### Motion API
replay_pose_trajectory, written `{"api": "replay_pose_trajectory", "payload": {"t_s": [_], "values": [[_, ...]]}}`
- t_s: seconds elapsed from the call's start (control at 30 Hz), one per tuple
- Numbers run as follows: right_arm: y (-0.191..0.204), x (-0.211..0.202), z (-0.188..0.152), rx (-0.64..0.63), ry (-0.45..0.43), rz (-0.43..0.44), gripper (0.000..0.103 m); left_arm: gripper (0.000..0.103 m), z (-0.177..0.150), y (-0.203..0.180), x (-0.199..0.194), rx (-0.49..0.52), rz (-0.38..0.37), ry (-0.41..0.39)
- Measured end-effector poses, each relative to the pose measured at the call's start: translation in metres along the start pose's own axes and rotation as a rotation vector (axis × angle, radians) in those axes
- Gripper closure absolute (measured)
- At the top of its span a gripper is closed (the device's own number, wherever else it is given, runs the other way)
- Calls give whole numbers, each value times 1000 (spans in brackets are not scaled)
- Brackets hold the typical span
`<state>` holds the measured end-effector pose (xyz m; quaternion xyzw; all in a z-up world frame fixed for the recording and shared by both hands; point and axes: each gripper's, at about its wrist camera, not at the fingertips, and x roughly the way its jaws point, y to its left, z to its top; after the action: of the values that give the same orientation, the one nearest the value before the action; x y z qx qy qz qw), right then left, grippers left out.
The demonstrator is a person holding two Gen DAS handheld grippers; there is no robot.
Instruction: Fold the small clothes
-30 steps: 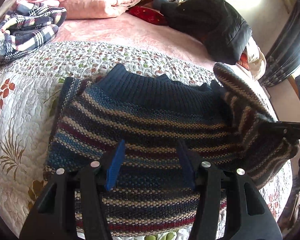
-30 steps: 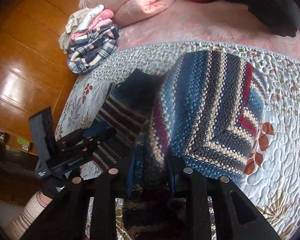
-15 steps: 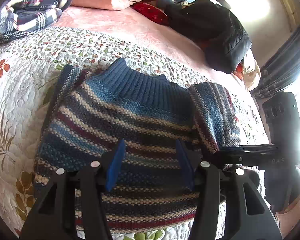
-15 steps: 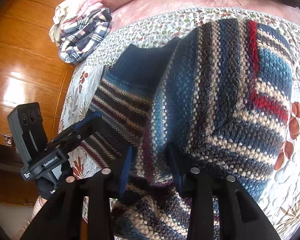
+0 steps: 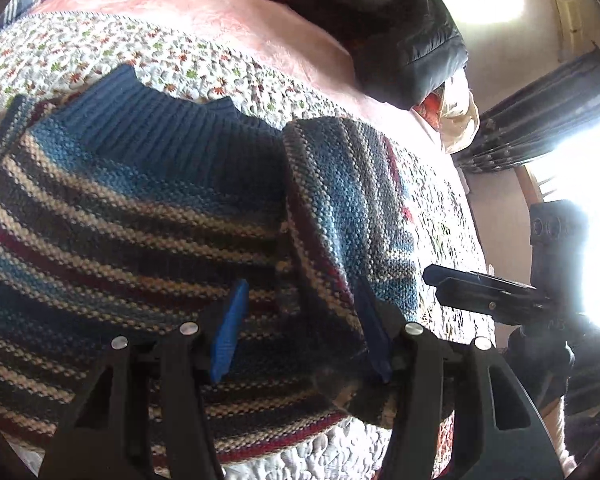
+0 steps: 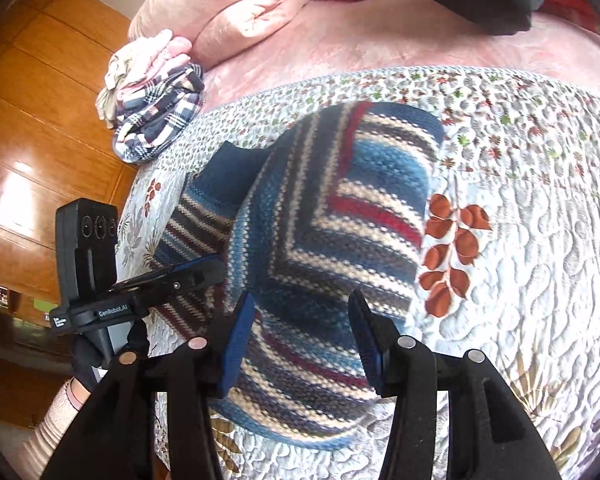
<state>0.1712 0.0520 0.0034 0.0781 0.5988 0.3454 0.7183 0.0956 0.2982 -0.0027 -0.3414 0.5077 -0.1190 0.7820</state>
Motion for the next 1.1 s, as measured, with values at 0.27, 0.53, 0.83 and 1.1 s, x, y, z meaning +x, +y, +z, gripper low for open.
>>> {"api": "replay_pose_trajectory", "payload": {"t_s": [0.27,0.53,0.83,1.1], "values": [[-45,-5,-23,70,-11,0,53,49,3,1,30,-82,-65,55],[-55,0,-38,94,-9,-22,53,57,14,-15,46,-75,-55,72],[-70,-2,-58,168,-41,13,53,83,13,-23,38,-50,-53,9],[-70,-6,-75,190,-50,37,52,85,16,-35,-10,24,-117,-127]]}}
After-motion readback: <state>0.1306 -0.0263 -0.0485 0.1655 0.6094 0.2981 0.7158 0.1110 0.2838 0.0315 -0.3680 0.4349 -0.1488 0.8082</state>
